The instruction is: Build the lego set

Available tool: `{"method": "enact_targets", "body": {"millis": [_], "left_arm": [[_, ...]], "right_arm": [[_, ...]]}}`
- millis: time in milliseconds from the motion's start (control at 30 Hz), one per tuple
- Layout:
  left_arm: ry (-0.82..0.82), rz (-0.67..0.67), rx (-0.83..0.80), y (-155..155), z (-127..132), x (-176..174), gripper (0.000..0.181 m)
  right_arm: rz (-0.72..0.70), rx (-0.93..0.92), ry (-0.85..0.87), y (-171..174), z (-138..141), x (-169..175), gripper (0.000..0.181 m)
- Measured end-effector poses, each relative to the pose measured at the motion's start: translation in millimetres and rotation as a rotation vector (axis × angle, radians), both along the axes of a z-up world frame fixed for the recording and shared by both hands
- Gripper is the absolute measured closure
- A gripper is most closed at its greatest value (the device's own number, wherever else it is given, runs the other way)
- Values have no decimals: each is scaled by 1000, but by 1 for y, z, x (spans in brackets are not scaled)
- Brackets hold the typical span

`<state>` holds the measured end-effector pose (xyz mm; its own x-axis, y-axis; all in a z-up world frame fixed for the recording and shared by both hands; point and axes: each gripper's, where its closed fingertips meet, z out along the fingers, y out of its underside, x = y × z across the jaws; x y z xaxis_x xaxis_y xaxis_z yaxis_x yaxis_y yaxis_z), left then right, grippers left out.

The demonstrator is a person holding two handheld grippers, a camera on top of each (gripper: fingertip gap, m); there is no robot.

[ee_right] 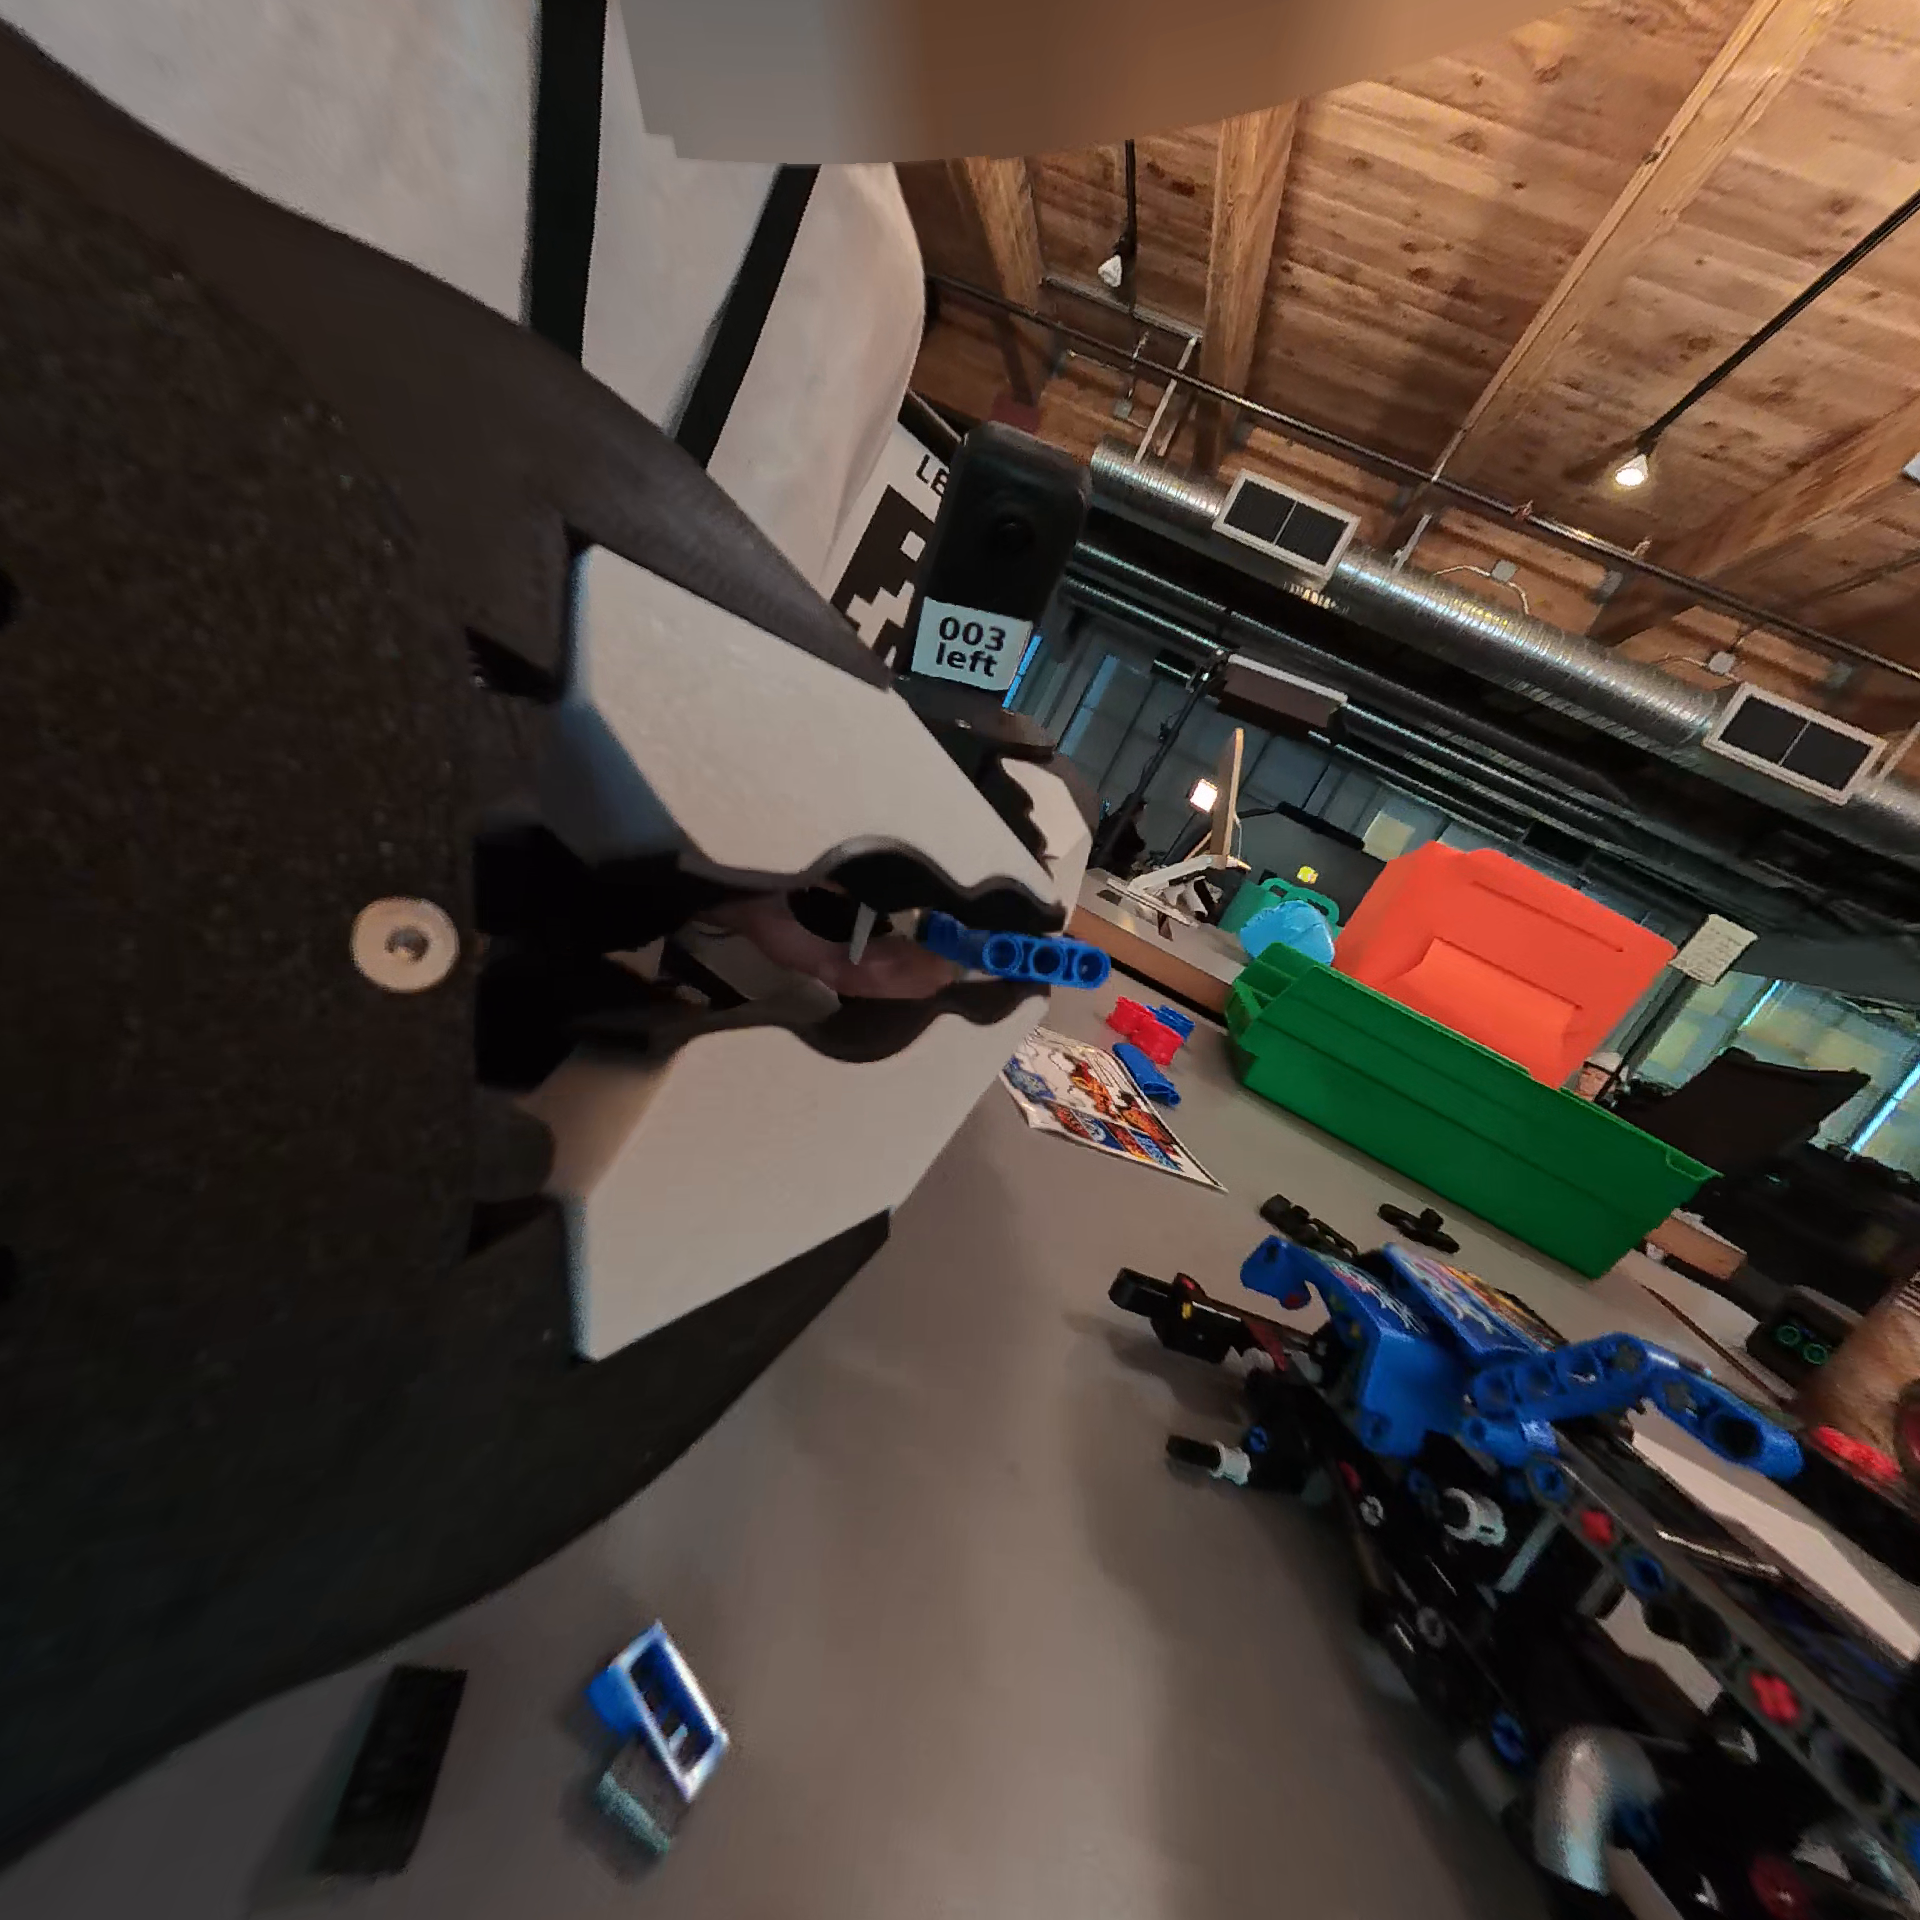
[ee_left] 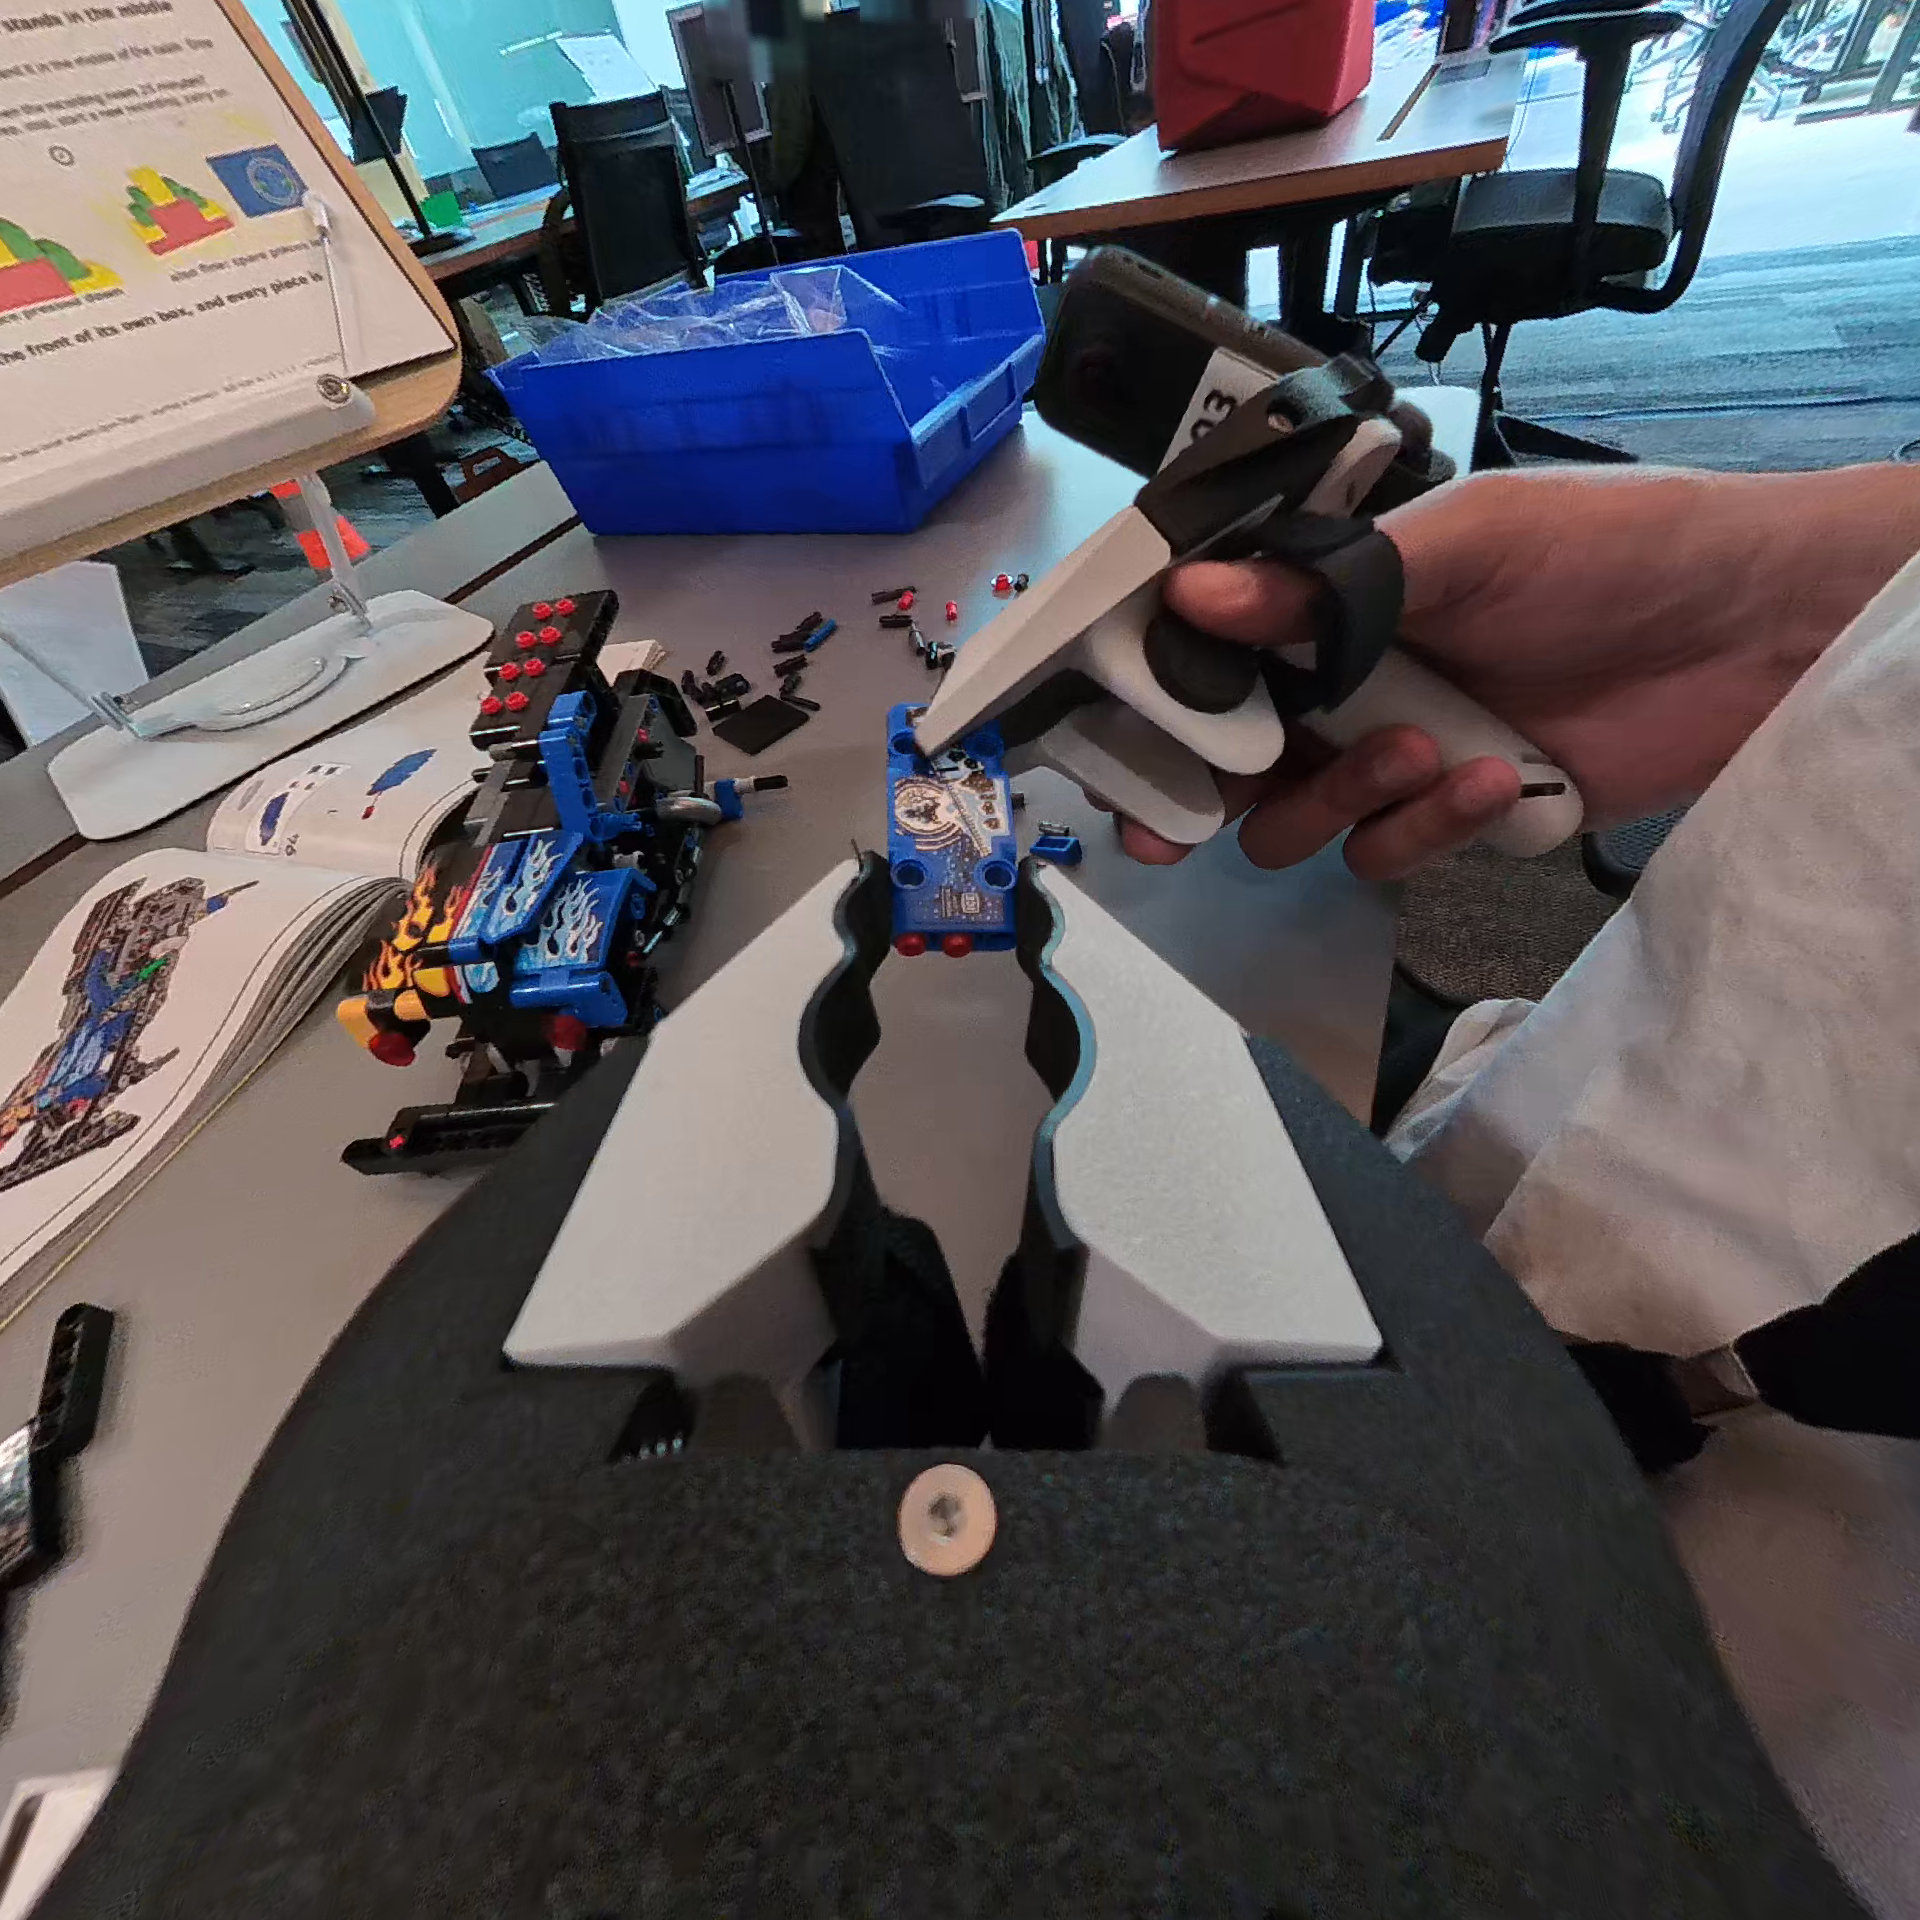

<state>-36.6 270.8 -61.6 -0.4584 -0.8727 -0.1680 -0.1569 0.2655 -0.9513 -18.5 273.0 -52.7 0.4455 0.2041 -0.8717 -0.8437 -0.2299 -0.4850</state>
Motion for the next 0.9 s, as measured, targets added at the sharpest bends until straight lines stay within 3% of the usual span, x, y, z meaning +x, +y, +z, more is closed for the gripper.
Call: {"method": "enact_targets", "body": {"millis": [67,167,233,333,400,600,900], "left_arm": [[22,-9,-35,0,-1,4,156],[99,-29,-281,3,4,9,149],[166,-57,-450,7,7,14,138],[178,-148,-652,6,18,18,140],[188,-157,-734,7,19,26,144],[121,-148,-980,11,35,50,145],[138,-151,-980,1,34,71,159]], "right_arm": [[1,10,23,-1,0,3,174],[-34,35,-25,-2,2,11,176],[-45,55,-148,-3,7,13,175],[-95,48,-436,-4,8,17,175],[-91,105,-500,-5,17,14,175],[-133,189,-371,-2,32,28,174],[-68,214,-165,4,31,47,175]]}}
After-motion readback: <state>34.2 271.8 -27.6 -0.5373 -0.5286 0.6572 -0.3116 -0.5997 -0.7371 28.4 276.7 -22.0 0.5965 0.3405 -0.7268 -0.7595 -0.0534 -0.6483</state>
